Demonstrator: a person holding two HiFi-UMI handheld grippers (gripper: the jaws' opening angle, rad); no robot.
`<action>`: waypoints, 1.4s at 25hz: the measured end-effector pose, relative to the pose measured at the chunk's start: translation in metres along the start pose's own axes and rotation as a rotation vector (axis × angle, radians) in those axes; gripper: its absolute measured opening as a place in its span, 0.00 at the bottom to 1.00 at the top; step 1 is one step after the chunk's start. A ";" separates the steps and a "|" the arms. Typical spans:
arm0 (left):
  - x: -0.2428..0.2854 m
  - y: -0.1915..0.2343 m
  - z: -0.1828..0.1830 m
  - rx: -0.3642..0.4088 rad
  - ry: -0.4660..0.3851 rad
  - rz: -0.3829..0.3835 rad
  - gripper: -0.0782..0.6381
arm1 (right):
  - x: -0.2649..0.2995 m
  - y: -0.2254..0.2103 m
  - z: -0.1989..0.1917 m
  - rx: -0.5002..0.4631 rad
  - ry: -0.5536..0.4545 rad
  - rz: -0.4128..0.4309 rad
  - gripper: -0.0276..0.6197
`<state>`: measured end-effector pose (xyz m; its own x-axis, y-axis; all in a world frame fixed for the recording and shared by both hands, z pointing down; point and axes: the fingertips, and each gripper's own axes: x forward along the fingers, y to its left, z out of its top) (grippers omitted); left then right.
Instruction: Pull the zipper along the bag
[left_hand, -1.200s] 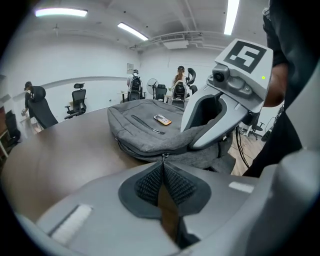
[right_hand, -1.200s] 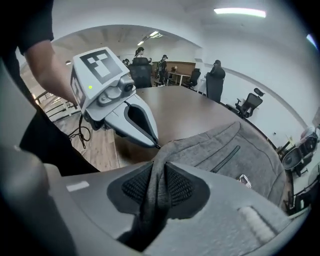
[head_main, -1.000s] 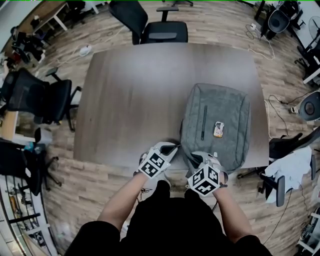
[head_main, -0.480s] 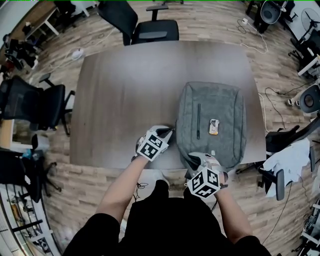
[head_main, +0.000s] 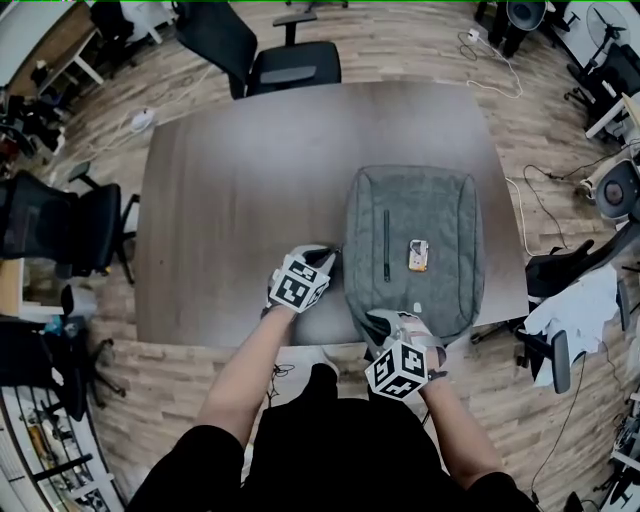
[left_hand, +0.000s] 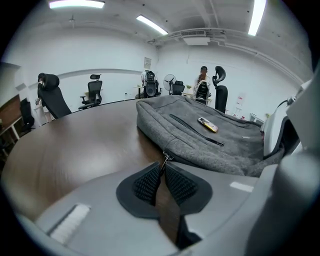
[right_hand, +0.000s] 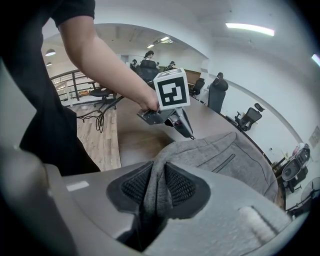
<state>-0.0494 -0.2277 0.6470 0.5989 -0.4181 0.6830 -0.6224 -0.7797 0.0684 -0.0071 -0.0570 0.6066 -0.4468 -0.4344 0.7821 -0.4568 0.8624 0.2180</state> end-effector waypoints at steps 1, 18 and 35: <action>-0.001 -0.002 -0.001 0.001 -0.003 0.000 0.18 | 0.001 0.000 -0.001 0.002 -0.002 0.000 0.18; -0.098 -0.026 0.016 -0.162 -0.297 0.075 0.44 | -0.025 -0.033 0.051 0.222 -0.332 0.009 0.23; -0.189 -0.075 0.123 -0.090 -0.638 0.089 0.13 | -0.196 -0.154 0.055 0.485 -0.736 -0.512 0.05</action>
<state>-0.0534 -0.1474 0.4235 0.7074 -0.6958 0.1242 -0.7067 -0.6988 0.1106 0.1080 -0.1187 0.3875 -0.3978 -0.9146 0.0721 -0.9153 0.4010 0.0374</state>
